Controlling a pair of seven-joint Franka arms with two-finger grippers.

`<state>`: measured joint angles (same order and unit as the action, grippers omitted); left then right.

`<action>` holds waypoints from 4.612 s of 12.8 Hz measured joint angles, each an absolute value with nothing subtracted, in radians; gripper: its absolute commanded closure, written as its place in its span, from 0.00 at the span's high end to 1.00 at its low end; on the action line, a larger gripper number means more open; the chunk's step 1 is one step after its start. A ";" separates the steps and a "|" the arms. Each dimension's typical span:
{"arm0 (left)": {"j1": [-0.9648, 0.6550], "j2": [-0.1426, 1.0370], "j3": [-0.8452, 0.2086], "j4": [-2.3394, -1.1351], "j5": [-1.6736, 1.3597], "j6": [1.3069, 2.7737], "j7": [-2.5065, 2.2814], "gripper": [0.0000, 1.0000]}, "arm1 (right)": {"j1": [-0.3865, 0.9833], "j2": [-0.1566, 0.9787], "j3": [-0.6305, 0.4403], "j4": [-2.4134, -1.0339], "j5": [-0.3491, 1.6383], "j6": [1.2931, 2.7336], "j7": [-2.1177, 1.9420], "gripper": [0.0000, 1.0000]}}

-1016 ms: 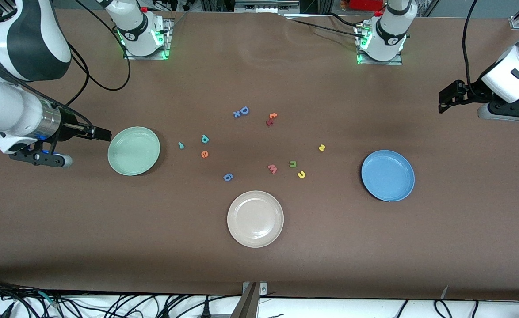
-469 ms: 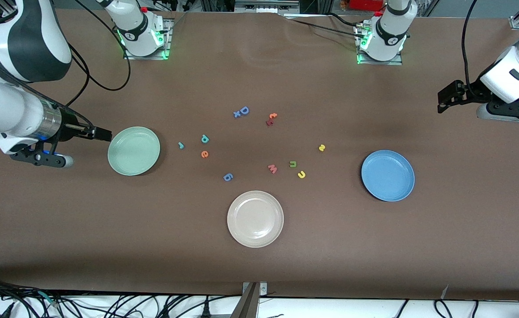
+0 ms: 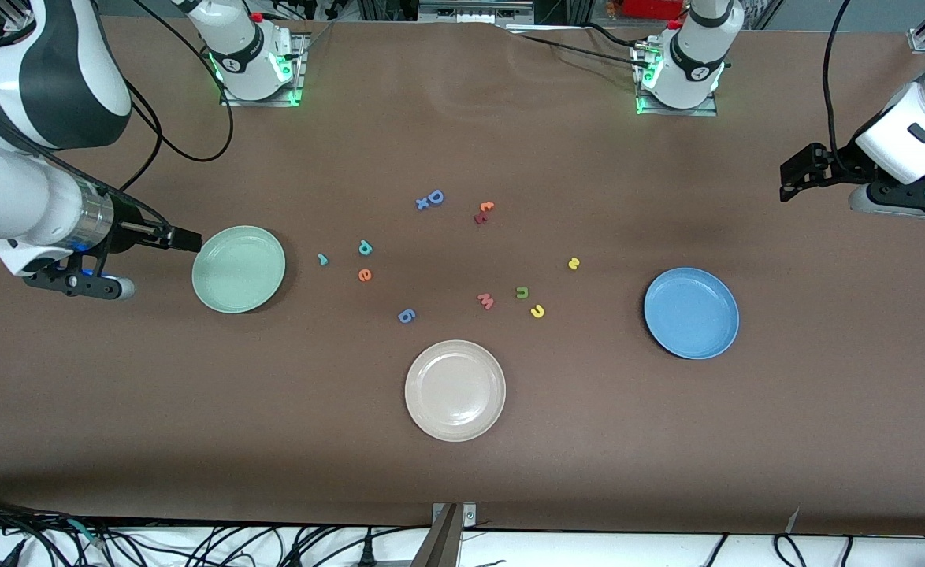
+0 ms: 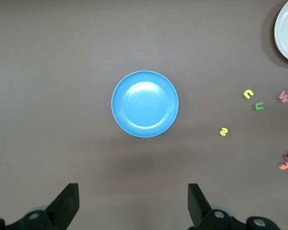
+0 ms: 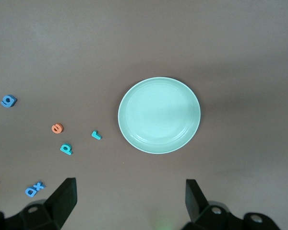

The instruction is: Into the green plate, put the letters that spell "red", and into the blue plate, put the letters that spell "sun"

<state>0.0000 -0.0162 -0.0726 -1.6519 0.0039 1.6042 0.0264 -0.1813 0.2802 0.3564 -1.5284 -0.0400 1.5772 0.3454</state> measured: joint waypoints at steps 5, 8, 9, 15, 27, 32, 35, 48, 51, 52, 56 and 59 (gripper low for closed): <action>0.000 -0.016 -0.073 -1.652 0.004 1.604 0.026 1.00 | -0.181 0.280 0.356 -1.532 -0.040 1.577 0.345 1.00; 0.000 -0.016 -0.073 -1.652 0.004 1.604 0.026 1.00 | -0.181 0.280 0.356 -1.534 -0.042 1.578 0.345 1.00; 0.000 -0.016 -0.073 -1.652 0.004 1.604 0.026 1.00 | -0.181 0.280 0.356 -1.534 -0.043 1.578 0.345 1.00; 0.000 -0.016 -0.073 -1.652 0.004 1.604 0.026 1.00 | -0.181 0.280 0.356 -1.535 -0.044 1.579 0.345 1.00; 0.000 -0.016 -0.074 -1.652 0.004 1.567 0.026 1.00 | -0.182 0.280 0.356 -1.548 -0.044 1.590 0.345 1.00; -0.004 0.000 -0.096 -1.657 0.004 1.550 0.023 1.00 | -0.181 0.280 0.356 -1.550 -0.044 1.592 0.345 1.00; -0.009 0.079 -0.106 -1.673 0.004 1.552 0.011 1.00 | -0.181 0.281 0.356 -1.555 -0.044 1.597 0.345 1.00; -0.311 0.471 -0.128 -1.682 -0.064 1.892 -0.030 1.00 | -0.133 0.305 0.398 -1.678 -0.044 1.782 0.528 0.99; -0.318 0.474 -0.134 -1.824 -0.064 2.091 -0.032 1.00 | -0.095 0.359 0.400 -1.746 -0.044 1.884 0.581 0.99; -0.319 0.474 -0.135 -1.881 -0.064 2.174 -0.032 1.00 | -0.086 0.377 0.400 -1.774 -0.044 1.926 0.595 0.99; -0.329 0.476 -0.136 -2.040 -0.064 2.380 -0.032 0.98 | -0.059 0.426 0.400 -1.930 -0.045 2.168 0.618 0.99; -0.357 0.500 -0.139 -2.083 -0.064 2.468 -0.032 0.92 | -0.038 0.447 0.400 -2.003 -0.059 2.252 0.618 0.99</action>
